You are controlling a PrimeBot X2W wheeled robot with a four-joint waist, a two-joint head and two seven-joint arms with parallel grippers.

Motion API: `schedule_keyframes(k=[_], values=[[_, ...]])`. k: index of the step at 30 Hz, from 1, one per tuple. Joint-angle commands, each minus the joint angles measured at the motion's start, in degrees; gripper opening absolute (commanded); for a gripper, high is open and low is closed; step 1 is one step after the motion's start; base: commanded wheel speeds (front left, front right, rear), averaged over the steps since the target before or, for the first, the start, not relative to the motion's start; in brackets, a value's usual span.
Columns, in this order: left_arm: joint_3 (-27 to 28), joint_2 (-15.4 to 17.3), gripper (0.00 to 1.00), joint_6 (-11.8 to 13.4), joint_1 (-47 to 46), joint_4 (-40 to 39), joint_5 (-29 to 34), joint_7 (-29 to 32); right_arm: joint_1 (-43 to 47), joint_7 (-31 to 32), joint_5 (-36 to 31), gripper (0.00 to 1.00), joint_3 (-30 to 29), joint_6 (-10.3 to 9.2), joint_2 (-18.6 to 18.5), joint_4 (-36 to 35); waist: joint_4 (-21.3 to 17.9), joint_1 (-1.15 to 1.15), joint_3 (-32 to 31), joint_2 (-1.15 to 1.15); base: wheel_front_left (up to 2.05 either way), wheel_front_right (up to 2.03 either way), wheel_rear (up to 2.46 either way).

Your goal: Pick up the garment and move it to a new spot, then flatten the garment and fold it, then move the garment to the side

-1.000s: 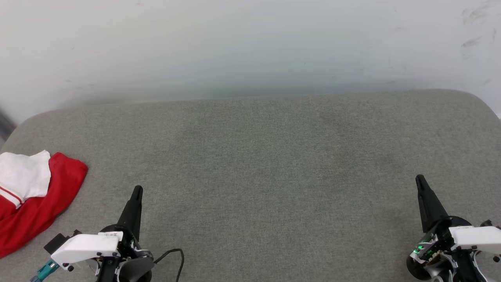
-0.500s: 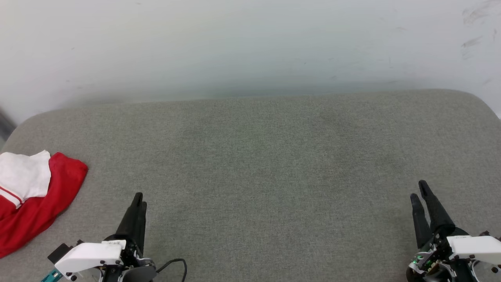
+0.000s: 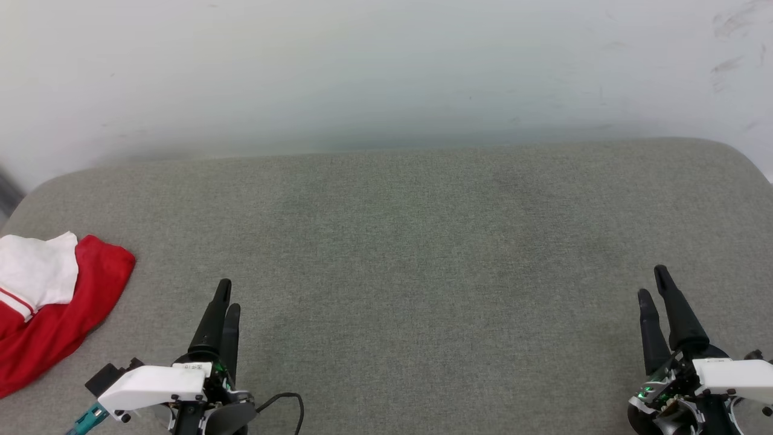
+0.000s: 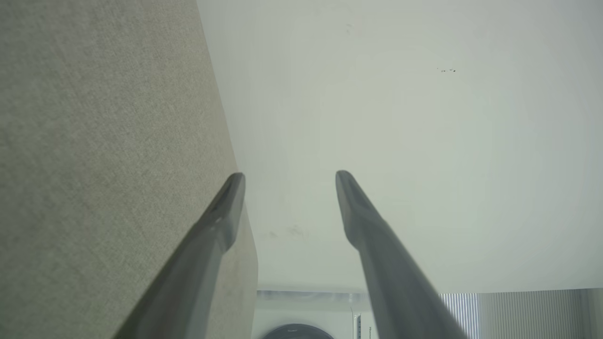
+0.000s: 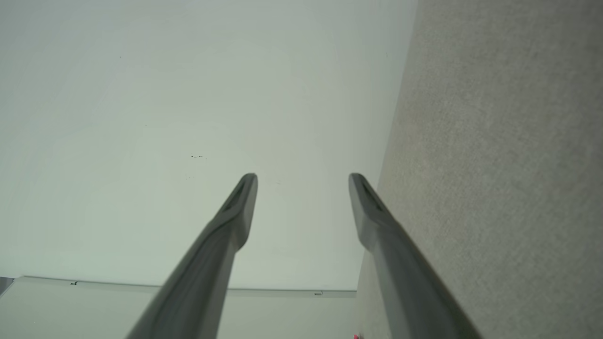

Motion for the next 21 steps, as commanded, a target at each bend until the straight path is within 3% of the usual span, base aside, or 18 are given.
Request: schedule_keyframes(k=[1,9,21], values=[[-0.52,0.29,1.00,-0.04,-1.21,-1.35,0.89,-0.64,-0.40,-0.48,-0.23,1.00,0.16,0.01,-0.11,-1.47,-0.01,0.00,0.02,0.00,0.00,0.00,0.00],[-1.30,0.69,1.00,-0.04,-1.10,-2.39,5.29,-2.72,-0.48,-3.11,-5.08,1.00,2.18,0.01,-1.63,-2.21,0.06,0.00,0.05,0.00,0.00,0.00,0.00],[0.16,0.57,1.00,-0.04,-0.51,-4.12,25.06,-5.35,-1.34,-6.49,-23.33,1.00,4.21,0.01,-3.34,-2.43,0.14,0.00,-0.02,0.00,0.00,0.00,0.00]])
